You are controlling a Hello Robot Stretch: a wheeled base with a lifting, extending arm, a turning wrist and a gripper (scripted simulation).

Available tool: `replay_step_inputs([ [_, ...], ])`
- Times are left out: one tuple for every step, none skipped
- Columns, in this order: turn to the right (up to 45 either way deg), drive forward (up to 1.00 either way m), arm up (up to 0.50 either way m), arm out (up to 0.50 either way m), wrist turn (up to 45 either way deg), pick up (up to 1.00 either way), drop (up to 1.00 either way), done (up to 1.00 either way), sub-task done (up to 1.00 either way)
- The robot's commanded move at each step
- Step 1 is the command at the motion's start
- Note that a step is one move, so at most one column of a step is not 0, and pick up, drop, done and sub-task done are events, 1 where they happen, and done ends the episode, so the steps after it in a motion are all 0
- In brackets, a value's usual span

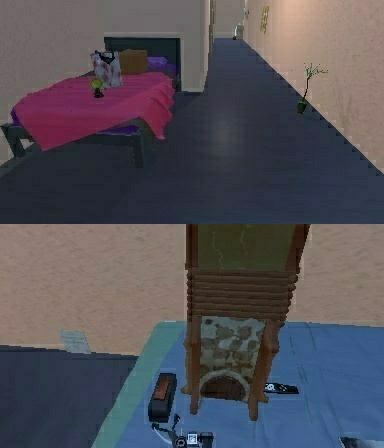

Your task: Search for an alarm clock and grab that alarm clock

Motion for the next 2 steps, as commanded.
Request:
replay_step_inputs([
  [0.0,0.00,0.10,0.00,0.0,0.00,0.00,0.00,0.00],
  [0.0,0.00,0.00,0.00,0.0,0.00,0.00,1.00,0.00],
])
